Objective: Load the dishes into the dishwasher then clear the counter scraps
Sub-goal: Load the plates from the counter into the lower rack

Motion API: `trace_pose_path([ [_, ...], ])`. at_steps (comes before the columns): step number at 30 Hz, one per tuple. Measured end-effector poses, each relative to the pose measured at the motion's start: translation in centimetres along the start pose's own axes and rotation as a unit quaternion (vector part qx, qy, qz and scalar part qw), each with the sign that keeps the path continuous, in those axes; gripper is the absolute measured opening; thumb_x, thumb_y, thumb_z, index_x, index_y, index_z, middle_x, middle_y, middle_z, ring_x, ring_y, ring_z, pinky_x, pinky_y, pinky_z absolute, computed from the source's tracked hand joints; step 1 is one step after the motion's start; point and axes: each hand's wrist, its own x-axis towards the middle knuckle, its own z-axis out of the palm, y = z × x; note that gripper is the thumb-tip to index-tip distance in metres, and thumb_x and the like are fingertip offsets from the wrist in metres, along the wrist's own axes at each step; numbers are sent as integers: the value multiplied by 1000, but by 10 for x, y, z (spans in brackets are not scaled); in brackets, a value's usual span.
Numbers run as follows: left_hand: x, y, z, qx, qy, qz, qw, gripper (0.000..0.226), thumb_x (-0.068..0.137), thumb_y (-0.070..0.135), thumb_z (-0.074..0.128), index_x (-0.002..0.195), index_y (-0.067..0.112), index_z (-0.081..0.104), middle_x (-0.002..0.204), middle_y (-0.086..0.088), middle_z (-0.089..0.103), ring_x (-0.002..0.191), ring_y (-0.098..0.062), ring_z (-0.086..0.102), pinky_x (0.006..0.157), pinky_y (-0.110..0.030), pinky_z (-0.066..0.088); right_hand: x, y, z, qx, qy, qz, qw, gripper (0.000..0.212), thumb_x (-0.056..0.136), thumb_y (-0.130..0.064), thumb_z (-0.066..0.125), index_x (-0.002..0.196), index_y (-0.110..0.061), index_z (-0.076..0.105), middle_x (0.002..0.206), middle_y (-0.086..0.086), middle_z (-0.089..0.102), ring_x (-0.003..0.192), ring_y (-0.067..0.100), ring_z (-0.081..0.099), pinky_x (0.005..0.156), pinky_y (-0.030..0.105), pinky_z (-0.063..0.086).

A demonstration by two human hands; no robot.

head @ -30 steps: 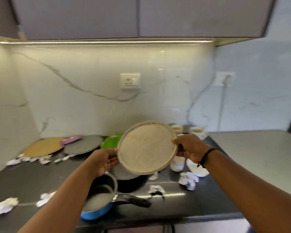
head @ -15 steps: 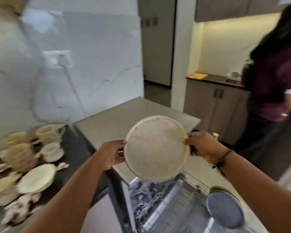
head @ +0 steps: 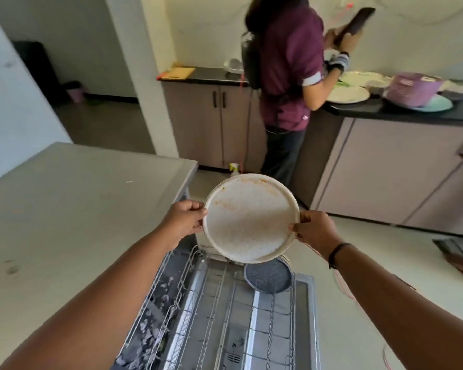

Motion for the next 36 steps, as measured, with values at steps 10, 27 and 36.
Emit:
trace_pose_path([
  [10, 87, -74, 64, 266, -118, 138, 947, 9, 85, 16, 69, 89, 22, 64, 85, 9, 68, 79, -10, 64, 73, -22, 49, 19, 102, 12, -218, 52, 81, 971, 15, 84, -23, 65, 71, -19, 59, 75, 6, 61, 73, 27, 53, 59, 29, 35],
  [27, 223, -294, 153, 366, -62, 66, 926, 7, 83, 8, 68, 90, 7, 65, 82, -3, 66, 72, -18, 59, 54, -18, 37, 181, 307, 123, -307, -33, 90, 947, 29, 96, -22, 43, 104, -9, 67, 104, 19, 67, 96, 37, 62, 72, 31, 43],
  [36, 252, -347, 161, 406, -78, 41, 910, 9, 85, 10, 67, 92, 4, 65, 89, -9, 70, 75, -17, 58, 64, -21, 36, 211, 350, 153, -322, -47, 97, 941, 27, 94, -24, 44, 100, -12, 67, 97, 16, 66, 85, 33, 64, 65, 28, 42],
])
